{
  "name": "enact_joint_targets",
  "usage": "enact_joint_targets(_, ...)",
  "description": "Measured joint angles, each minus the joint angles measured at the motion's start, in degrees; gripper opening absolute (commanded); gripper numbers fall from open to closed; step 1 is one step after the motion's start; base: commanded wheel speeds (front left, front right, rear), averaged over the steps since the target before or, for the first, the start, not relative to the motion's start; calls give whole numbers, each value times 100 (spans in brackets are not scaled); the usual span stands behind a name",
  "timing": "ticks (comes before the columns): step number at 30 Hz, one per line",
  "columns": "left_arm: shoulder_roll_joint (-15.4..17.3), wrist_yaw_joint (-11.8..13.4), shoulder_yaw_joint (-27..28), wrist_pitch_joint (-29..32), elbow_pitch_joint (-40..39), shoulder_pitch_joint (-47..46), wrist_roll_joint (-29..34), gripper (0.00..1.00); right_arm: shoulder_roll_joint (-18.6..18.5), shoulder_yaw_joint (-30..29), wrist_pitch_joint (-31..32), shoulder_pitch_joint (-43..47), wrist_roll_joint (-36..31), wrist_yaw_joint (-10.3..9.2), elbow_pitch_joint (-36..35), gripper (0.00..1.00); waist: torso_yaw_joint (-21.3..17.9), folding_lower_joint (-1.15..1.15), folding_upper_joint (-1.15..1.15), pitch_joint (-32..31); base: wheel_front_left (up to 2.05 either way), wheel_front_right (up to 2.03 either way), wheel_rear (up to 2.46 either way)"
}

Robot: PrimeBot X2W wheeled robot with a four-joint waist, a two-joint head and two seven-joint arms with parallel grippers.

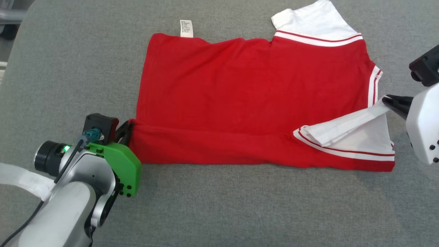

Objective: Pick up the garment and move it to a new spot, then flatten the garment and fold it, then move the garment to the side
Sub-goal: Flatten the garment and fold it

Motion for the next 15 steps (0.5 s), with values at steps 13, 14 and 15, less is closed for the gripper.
enact_joint_targets(13, -389, -197, -111, -357, 749, -498, 65, 0, -343, 855, -798, -1065, -132, 0, 756, 0, 189, 0, 0, 377, 0, 0, 0)
enact_joint_targets(14, -394, -199, -111, -380, 780, -513, 65, 0, -318, 857, -850, -1099, -137, 1, 805, 0, 183, 0, 0, 383, 0, 0, 0)
enact_joint_targets(15, -403, -202, -111, -403, 812, -521, 65, 0, -293, 868, -876, -1122, -136, 0, 844, 0, 178, 0, 0, 387, 0, 0, 0)
